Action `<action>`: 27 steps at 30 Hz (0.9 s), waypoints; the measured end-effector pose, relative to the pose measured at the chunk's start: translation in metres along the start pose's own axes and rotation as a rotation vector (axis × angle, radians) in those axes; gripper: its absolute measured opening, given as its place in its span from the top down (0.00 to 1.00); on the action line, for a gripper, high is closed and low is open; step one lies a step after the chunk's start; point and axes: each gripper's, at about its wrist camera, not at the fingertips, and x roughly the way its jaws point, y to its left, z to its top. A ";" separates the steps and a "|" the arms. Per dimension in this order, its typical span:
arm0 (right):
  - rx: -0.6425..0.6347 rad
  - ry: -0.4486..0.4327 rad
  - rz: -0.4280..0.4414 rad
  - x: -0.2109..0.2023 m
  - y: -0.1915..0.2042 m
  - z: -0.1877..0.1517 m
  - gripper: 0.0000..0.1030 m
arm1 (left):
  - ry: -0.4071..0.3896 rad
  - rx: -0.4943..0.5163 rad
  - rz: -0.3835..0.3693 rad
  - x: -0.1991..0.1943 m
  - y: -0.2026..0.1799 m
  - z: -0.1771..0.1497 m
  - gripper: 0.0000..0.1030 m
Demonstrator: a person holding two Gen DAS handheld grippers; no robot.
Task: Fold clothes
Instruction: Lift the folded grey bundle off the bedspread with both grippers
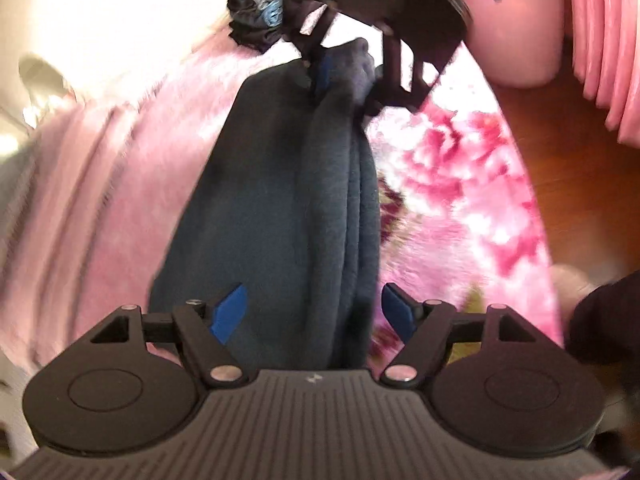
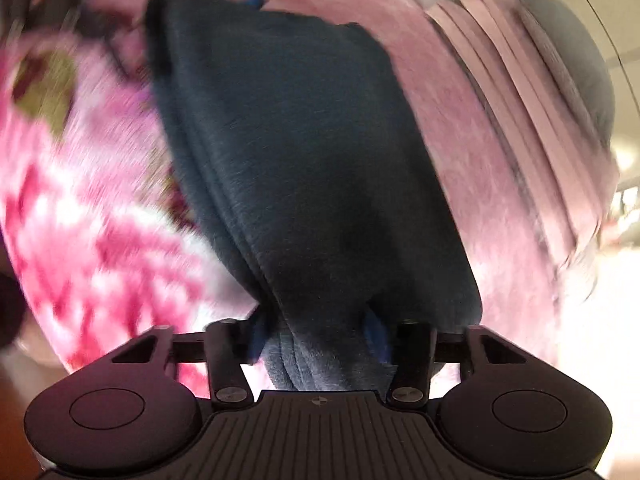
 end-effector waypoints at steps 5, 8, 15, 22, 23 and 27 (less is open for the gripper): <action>0.040 -0.028 0.015 -0.020 -0.024 0.009 0.68 | 0.043 0.186 0.073 0.029 -0.018 0.005 0.22; 0.059 -0.045 0.021 -0.031 -0.036 0.013 0.68 | 0.066 0.234 0.131 0.043 -0.017 0.006 0.21; 0.037 -0.048 0.000 -0.032 -0.021 0.000 0.44 | 0.128 0.057 0.053 0.046 0.032 0.008 0.55; 0.001 -0.128 -0.007 -0.033 0.012 0.005 0.25 | 0.132 -0.188 -0.086 0.041 0.085 0.013 0.55; -0.018 -0.134 -0.015 -0.028 0.016 0.007 0.25 | 0.131 -0.205 -0.101 0.041 0.090 0.013 0.54; -0.088 -0.075 -0.132 0.006 0.019 0.006 0.25 | 0.123 -0.191 -0.120 0.037 0.091 0.013 0.51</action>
